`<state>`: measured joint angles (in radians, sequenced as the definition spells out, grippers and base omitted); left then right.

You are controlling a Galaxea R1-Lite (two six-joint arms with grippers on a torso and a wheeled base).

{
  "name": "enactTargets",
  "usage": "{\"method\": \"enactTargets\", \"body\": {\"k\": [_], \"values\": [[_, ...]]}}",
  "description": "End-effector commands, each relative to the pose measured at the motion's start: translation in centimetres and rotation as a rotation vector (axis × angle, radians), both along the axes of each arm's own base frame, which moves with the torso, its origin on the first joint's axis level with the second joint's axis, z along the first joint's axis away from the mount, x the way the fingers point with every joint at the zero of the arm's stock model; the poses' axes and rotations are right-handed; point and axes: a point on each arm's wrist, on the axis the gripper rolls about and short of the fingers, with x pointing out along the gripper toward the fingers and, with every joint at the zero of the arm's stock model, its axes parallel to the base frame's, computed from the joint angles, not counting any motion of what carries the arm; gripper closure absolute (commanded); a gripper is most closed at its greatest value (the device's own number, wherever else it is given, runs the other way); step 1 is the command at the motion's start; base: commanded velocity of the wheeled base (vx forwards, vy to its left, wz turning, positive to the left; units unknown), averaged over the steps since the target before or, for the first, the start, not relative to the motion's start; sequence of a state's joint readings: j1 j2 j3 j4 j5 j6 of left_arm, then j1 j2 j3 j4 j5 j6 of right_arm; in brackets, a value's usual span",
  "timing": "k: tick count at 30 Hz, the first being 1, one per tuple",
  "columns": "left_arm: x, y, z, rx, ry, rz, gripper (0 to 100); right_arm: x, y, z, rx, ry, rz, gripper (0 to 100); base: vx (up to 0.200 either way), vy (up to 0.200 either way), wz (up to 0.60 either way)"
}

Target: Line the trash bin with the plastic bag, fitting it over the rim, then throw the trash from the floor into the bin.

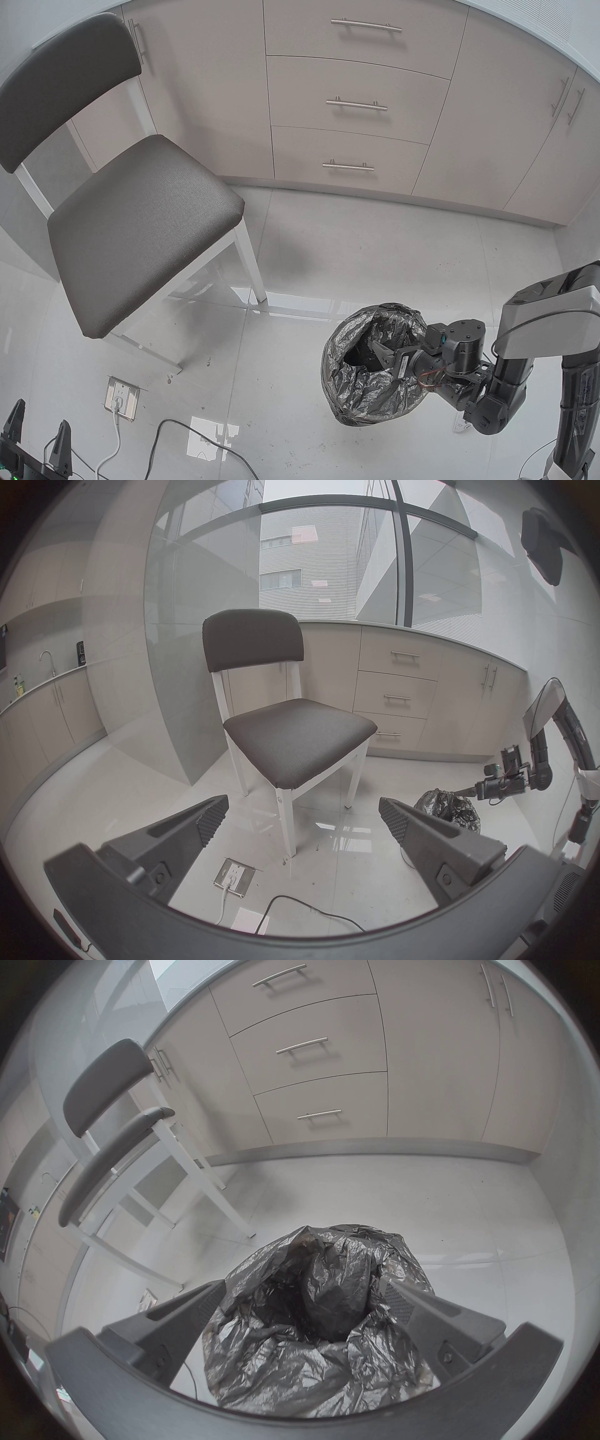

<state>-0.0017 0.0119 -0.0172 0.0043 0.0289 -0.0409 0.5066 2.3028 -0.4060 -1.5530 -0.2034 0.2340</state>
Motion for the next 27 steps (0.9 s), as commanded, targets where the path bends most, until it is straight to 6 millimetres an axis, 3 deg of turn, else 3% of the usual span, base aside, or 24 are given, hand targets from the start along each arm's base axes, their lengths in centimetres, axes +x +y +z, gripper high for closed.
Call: {"method": "enactTargets", "body": {"k": [1, 9, 15, 20, 27], "values": [[0.0, 0.0, -0.4, -0.007, 0.007, 0.000, 0, 2.0, 1.5, -2.3, -0.012, -0.019, -0.042, 0, 0.000, 0.000, 0.00], [0.0, 0.0, -0.4, -0.010, 0.005, 0.002, 0, 4.1, 2.6, -2.3, -0.013, -0.034, -0.070, 0, 0.000, 0.000, 0.00], [0.0, 0.0, -0.4, -0.005, 0.004, 0.002, 0, 6.5, 3.9, -4.2, -0.031, -0.022, -0.094, 0, 0.000, 0.000, 0.00], [0.0, 0.0, -0.4, -0.005, 0.006, 0.002, 0, 8.1, 4.5, -4.1, -0.033, -0.016, -0.102, 0, 0.000, 0.000, 0.00], [0.0, 0.0, -0.4, -0.005, 0.004, 0.002, 0, 8.1, 4.3, -4.7, -0.045, 0.012, -0.108, 0, 0.000, 0.000, 0.00]]}}
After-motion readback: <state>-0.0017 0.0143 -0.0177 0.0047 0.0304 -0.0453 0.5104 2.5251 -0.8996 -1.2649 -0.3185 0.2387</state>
